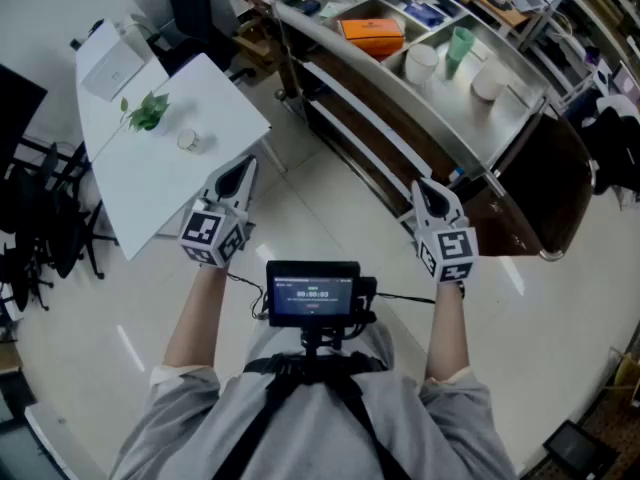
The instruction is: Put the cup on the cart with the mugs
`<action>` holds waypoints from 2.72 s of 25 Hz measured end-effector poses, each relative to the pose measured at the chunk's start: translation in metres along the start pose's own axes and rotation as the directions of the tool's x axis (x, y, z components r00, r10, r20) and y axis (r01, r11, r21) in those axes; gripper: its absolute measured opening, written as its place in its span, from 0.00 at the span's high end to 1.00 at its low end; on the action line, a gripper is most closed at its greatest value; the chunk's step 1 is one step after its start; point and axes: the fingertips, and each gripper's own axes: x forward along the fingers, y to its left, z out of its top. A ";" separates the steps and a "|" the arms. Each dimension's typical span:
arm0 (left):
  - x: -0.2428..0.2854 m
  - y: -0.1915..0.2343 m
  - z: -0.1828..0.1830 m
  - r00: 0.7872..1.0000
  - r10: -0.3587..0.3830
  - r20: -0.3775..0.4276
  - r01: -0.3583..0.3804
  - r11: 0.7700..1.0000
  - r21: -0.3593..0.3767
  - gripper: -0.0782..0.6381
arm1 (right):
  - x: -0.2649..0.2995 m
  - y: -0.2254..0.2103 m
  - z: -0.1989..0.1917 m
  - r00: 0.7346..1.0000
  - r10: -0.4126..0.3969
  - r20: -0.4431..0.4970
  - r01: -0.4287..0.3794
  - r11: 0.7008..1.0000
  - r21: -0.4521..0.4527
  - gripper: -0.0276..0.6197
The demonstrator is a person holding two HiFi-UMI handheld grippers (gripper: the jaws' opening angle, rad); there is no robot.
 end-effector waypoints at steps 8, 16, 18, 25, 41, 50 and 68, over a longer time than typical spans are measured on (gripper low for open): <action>-0.074 0.121 -0.020 0.987 0.163 -0.018 -0.163 0.986 -0.024 0.89 | 0.106 0.138 0.046 0.974 0.227 0.001 -0.226 0.972 -0.068 0.94; -0.132 0.213 -0.038 0.957 0.291 -0.011 -0.291 0.955 -0.060 0.89 | 0.201 0.264 0.075 0.924 0.381 -0.023 -0.379 0.912 -0.153 0.94; -0.139 0.236 -0.041 0.954 0.299 -0.010 -0.299 0.952 -0.071 0.89 | 0.224 0.291 0.082 0.917 0.395 -0.052 -0.398 0.902 -0.168 0.94; -0.155 0.292 -0.053 0.950 0.312 -0.011 -0.312 0.947 -0.078 0.89 | 0.300 0.352 0.080 0.882 0.444 -0.157 -0.471 0.842 -0.263 0.86; -0.137 0.358 -0.079 0.883 0.464 -0.070 -0.469 0.871 -0.147 0.89 | 0.482 0.440 0.026 0.600 0.517 -0.610 -0.799 0.421 -0.428 0.31; -0.117 0.371 -0.087 0.813 0.575 -0.093 -0.582 0.795 -0.170 0.89 | 0.550 0.456 -0.013 0.482 0.472 -0.738 -0.876 0.255 -0.409 0.24; -0.138 0.434 -0.127 0.844 0.525 -0.113 -0.536 0.833 -0.134 0.89 | 0.611 0.490 -0.102 0.388 0.281 -0.878 -0.916 0.224 -0.334 0.24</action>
